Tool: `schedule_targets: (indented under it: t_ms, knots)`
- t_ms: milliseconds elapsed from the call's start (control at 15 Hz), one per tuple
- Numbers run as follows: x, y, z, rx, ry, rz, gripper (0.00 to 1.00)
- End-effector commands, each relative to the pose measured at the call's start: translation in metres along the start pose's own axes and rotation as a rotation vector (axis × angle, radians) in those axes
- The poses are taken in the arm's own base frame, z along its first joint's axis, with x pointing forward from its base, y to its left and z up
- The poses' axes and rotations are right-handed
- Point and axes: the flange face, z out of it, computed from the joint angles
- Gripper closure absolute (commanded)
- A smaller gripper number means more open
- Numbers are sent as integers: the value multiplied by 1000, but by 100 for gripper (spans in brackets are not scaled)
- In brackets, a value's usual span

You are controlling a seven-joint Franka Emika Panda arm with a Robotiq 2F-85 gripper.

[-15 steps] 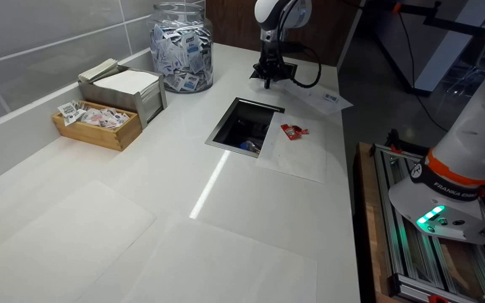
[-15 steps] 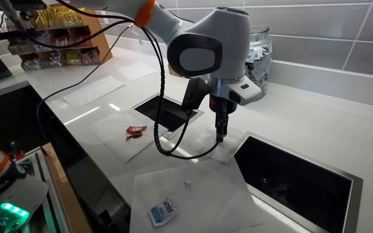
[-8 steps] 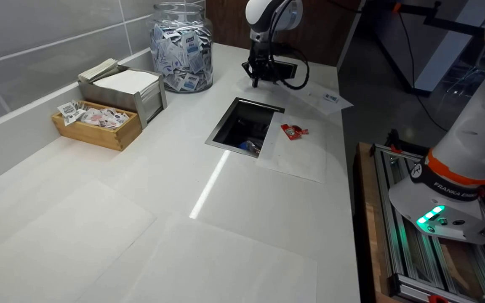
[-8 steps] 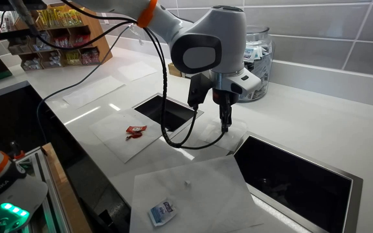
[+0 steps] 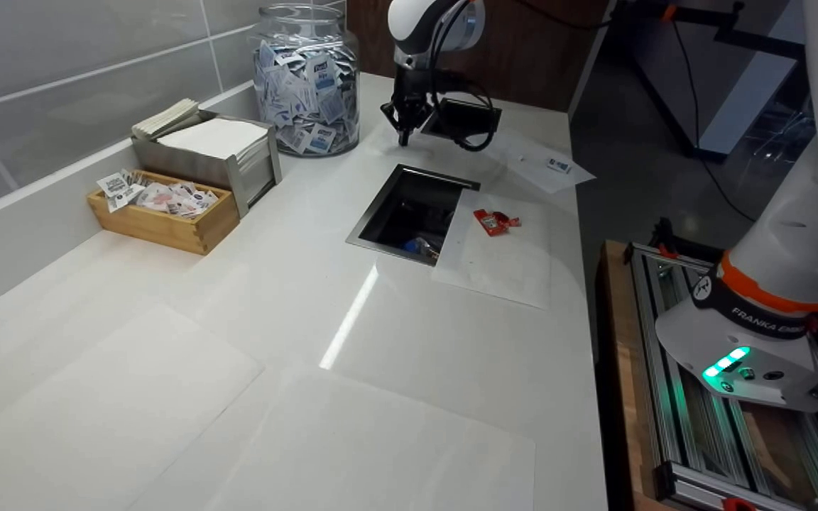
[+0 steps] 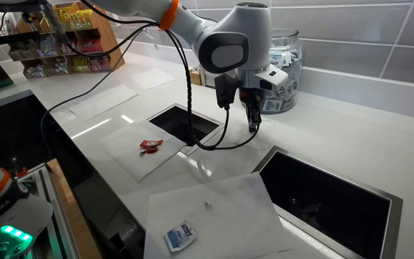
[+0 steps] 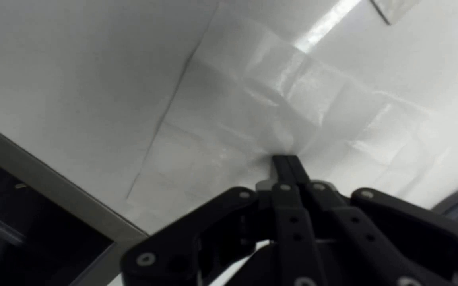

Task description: Use the napkin in the middle to wipe the counter

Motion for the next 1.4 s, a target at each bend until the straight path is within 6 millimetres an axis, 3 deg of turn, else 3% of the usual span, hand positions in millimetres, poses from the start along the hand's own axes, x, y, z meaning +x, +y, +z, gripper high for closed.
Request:
schedule_targets:
  t_ms: [0,400,933,1133,1333]
  knots:
    - [-8,-31,3,11,-35,-91,100]
    - [-38,-74,5,21,-114,-185,100]
    - [-60,-111,7,20,-186,-258,100]
    - [-55,-111,7,1,-153,-263,100]
    - [-38,-82,1,-7,-124,-204,100]
